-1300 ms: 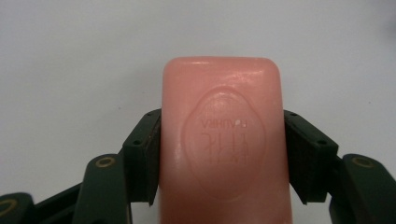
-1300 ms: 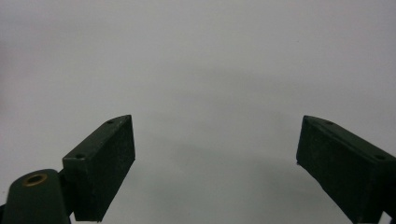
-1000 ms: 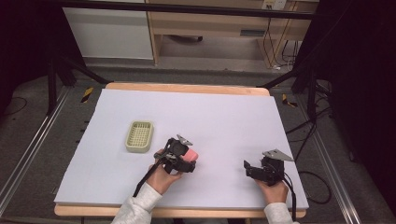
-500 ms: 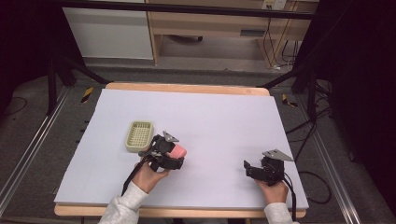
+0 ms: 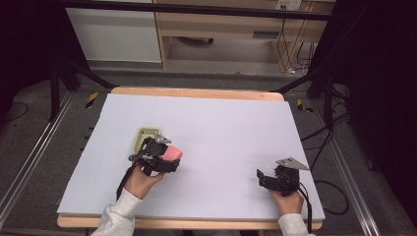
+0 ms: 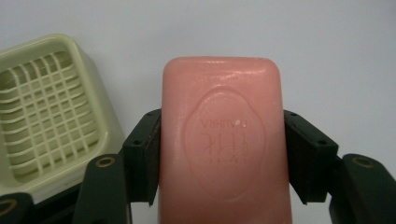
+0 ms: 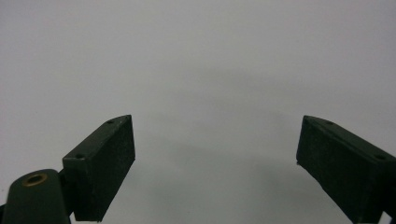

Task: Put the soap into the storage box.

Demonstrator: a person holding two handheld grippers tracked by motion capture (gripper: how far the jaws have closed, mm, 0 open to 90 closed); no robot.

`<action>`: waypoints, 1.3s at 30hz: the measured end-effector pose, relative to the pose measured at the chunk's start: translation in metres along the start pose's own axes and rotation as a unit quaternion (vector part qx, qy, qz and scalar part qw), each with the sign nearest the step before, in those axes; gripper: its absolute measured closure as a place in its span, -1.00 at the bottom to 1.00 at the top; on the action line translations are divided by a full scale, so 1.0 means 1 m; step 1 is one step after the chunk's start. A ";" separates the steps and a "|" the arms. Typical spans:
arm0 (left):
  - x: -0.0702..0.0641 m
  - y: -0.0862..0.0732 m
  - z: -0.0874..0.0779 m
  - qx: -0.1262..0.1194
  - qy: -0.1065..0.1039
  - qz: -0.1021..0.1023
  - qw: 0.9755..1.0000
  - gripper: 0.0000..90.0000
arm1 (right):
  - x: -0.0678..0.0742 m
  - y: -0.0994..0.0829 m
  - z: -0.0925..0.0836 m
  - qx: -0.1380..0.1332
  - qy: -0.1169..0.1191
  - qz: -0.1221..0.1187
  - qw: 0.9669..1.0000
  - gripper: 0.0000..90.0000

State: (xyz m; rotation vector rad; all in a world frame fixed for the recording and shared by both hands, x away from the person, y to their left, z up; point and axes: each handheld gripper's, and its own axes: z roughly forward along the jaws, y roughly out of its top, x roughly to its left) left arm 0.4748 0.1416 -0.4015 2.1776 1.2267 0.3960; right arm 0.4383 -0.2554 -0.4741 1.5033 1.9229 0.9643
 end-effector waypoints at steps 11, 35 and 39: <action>0.025 0.000 -0.007 -0.010 0.013 -0.026 1.000 -0.18 | 0.001 0.000 -0.001 0.000 0.000 -0.005 1.000 -0.74; 0.075 0.005 -0.009 -0.019 0.057 -0.077 0.995 -0.18 | 0.001 0.000 0.000 0.001 0.000 -0.005 1.000 -0.74; 0.080 0.007 -0.005 -0.017 0.064 -0.082 0.994 -0.18 | 0.001 0.000 0.001 0.001 0.001 -0.005 1.000 -0.74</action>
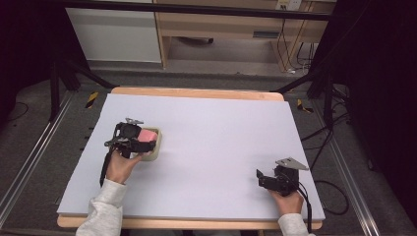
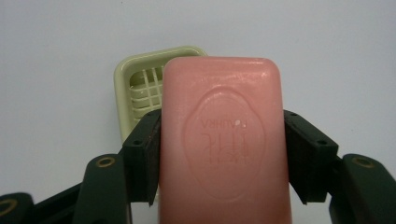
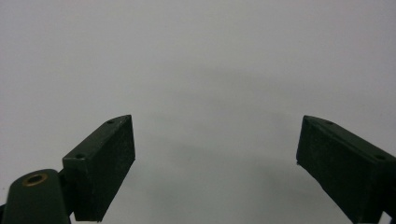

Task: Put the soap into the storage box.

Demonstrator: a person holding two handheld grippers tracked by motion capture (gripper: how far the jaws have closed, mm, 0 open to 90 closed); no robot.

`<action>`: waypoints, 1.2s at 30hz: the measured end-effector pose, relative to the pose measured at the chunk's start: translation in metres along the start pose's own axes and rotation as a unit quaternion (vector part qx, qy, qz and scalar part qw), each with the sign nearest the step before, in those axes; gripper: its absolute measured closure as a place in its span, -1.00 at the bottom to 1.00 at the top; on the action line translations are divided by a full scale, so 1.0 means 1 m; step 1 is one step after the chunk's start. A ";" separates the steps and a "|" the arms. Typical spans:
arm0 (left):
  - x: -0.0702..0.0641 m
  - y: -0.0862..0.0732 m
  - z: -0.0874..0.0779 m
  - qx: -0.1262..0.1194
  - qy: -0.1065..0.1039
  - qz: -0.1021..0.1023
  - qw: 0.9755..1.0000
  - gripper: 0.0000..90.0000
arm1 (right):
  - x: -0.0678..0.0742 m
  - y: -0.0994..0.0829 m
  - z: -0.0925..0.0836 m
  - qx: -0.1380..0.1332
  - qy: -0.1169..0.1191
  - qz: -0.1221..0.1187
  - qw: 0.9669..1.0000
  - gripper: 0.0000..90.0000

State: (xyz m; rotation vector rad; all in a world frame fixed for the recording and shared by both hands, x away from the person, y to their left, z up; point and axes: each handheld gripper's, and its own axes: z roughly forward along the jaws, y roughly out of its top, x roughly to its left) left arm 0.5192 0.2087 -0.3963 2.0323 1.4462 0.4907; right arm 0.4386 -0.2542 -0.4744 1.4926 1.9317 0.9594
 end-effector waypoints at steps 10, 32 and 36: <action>0.004 0.004 0.014 0.008 0.018 0.003 1.000 -0.18 | 0.000 0.000 0.001 0.001 0.000 0.000 1.000 -0.74; 0.014 0.007 0.040 0.021 0.028 -0.009 0.999 -0.18 | 0.000 0.000 0.001 0.002 -0.001 0.000 1.000 -0.74; 0.015 0.006 0.042 0.018 0.028 -0.010 0.999 -0.18 | 0.001 0.000 0.001 0.002 -0.001 0.002 1.000 -0.74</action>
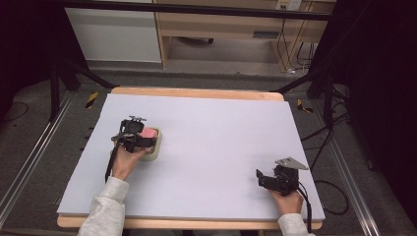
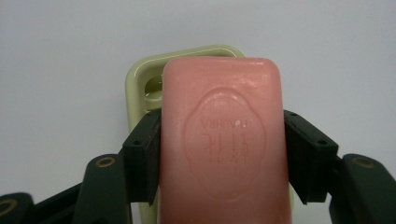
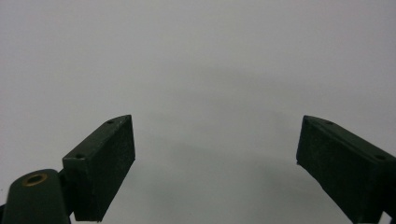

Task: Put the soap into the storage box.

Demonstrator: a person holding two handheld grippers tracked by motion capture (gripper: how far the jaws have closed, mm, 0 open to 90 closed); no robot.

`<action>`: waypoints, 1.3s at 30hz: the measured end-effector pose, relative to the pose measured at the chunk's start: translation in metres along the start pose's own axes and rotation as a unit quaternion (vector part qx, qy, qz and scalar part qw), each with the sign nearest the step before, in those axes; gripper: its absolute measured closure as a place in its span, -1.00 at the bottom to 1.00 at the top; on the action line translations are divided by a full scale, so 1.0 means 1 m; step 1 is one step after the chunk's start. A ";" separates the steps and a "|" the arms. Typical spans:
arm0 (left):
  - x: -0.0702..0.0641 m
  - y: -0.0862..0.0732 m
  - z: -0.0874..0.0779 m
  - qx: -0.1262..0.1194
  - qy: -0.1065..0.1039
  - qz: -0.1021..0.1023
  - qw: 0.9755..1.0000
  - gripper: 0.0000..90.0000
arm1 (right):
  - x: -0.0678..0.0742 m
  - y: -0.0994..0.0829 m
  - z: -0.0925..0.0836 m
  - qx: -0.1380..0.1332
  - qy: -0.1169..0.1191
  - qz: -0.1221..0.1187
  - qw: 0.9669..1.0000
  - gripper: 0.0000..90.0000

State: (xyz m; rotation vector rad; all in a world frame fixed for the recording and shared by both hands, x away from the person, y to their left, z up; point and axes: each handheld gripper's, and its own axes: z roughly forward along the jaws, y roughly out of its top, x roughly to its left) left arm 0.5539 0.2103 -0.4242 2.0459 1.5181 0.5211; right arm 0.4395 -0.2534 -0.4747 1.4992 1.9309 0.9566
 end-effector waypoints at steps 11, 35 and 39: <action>0.000 -0.001 0.006 0.004 0.004 -0.004 1.000 -0.18 | 0.000 0.000 0.000 0.001 0.002 -0.002 1.000 -0.74; -0.001 -0.004 0.016 0.021 0.018 -0.004 1.000 -0.18 | 0.000 0.000 0.000 0.001 0.002 -0.002 1.000 -0.74; -0.001 -0.004 0.017 0.023 0.019 -0.006 1.000 -0.18 | 0.000 0.000 0.000 0.001 0.002 0.000 1.000 -0.74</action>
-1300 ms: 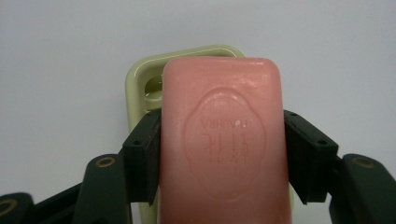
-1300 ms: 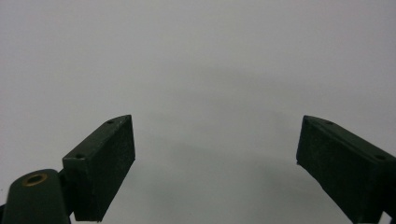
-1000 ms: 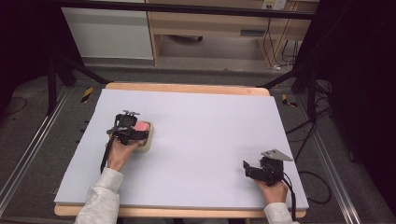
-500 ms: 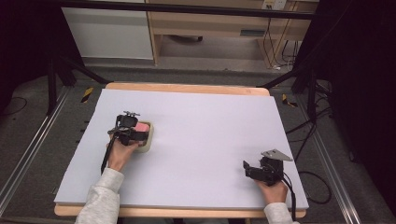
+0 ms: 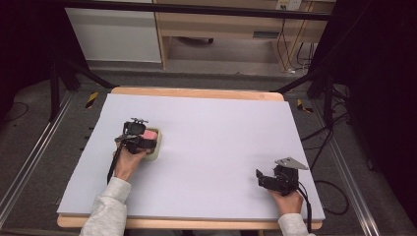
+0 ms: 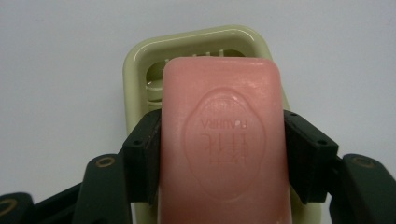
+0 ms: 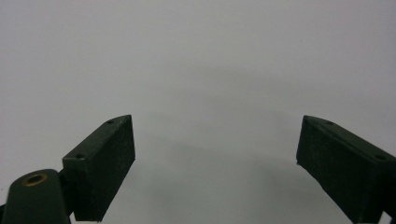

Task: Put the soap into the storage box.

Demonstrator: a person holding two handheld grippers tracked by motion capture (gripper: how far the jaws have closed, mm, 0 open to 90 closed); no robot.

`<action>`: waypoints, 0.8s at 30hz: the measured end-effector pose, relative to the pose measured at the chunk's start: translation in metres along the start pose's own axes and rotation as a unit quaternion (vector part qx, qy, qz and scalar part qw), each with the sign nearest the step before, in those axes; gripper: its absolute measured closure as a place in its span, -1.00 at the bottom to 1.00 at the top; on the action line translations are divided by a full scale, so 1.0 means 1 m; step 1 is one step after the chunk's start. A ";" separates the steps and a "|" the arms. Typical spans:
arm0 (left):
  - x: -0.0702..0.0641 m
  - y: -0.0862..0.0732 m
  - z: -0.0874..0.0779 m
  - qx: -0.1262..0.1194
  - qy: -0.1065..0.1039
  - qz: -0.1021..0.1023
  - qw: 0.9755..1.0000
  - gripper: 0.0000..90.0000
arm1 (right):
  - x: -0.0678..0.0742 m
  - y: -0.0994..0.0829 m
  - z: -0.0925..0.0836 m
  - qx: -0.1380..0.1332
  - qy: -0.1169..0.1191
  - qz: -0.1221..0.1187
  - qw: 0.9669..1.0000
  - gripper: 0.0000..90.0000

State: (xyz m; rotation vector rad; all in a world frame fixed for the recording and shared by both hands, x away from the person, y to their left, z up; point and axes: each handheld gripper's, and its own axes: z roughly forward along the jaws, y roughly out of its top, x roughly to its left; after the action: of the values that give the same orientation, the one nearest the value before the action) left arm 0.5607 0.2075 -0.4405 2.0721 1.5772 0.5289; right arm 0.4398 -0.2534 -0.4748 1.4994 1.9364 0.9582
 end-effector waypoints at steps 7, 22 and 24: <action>0.001 0.000 0.002 0.004 0.002 0.000 1.000 -0.18 | 0.000 0.000 0.000 0.000 0.000 -0.002 1.000 -0.74; 0.000 0.000 -0.001 -0.007 0.005 0.005 1.000 -0.25 | 0.000 0.000 0.000 -0.001 -0.001 -0.002 1.000 -0.74; 0.000 0.001 -0.006 -0.017 0.003 0.005 1.000 -0.30 | 0.000 0.000 0.000 -0.001 -0.001 -0.003 1.000 -0.74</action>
State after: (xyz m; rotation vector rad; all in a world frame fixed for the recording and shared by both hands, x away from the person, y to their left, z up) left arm 0.5586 0.2084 -0.4350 2.0560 1.5517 0.5624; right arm 0.4396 -0.2536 -0.4747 1.4925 1.9370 0.9558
